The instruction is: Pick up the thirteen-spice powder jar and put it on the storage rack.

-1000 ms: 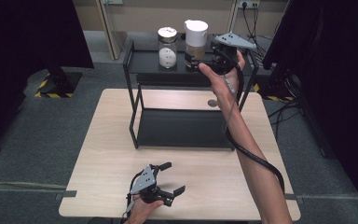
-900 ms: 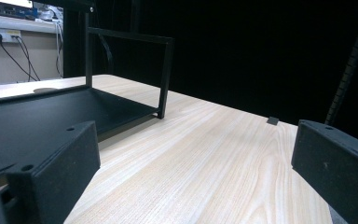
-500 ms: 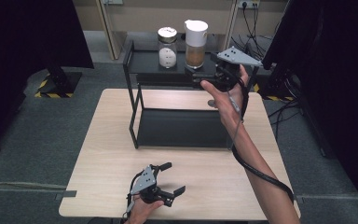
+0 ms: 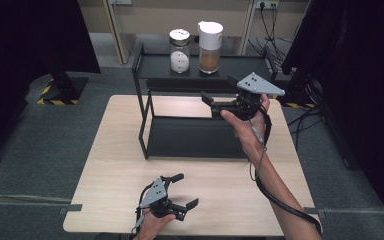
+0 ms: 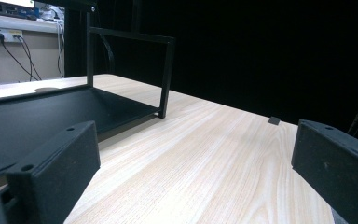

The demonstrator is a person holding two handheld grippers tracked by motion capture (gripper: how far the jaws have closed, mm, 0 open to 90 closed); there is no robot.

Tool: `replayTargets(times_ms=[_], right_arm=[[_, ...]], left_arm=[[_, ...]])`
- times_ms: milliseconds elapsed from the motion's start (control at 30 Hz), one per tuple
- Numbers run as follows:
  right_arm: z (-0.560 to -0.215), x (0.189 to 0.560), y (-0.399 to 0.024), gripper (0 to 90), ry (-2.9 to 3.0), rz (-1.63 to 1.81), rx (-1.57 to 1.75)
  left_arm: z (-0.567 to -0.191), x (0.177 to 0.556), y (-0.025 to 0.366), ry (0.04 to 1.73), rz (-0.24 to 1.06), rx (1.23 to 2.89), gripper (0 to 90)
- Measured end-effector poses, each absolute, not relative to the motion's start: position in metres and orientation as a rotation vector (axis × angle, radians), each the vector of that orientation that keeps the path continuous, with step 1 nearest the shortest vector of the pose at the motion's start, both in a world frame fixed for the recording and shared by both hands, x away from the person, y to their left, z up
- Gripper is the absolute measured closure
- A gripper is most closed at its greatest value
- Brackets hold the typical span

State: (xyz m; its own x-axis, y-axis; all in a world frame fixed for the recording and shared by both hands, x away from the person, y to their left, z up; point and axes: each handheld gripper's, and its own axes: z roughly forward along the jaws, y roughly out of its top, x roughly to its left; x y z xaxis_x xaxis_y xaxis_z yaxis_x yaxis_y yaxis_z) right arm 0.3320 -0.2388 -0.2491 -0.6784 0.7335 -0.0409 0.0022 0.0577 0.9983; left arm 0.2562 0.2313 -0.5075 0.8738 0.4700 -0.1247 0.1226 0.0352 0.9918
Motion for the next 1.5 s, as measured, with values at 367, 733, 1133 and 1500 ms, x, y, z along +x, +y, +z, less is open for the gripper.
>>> replayTargets(times_ms=[367, 733, 1133, 1500], right_arm=[[-0.283, 0.314, -0.251, 0.4, 1.810, 1.714, 0.708], [-0.314, 0.296, -0.264, 0.3, 1.827, 1.744, 0.701], [-0.347, 0.277, -0.271, 0.4, 1.861, 1.721, 0.706], [-0.380, 0.262, -0.276, 0.4, 1.883, 1.697, 0.736]], left_arm=[[-0.508, 0.256, 0.232, 0.488, 0.288, 1.525, 0.3], [-0.508, 0.255, 0.232, 0.491, 0.296, 1.521, 0.3], [-0.508, 0.256, 0.232, 0.498, 0.300, 1.520, 0.4], [-0.509, 0.256, 0.232, 0.503, 0.304, 1.518, 0.3]])
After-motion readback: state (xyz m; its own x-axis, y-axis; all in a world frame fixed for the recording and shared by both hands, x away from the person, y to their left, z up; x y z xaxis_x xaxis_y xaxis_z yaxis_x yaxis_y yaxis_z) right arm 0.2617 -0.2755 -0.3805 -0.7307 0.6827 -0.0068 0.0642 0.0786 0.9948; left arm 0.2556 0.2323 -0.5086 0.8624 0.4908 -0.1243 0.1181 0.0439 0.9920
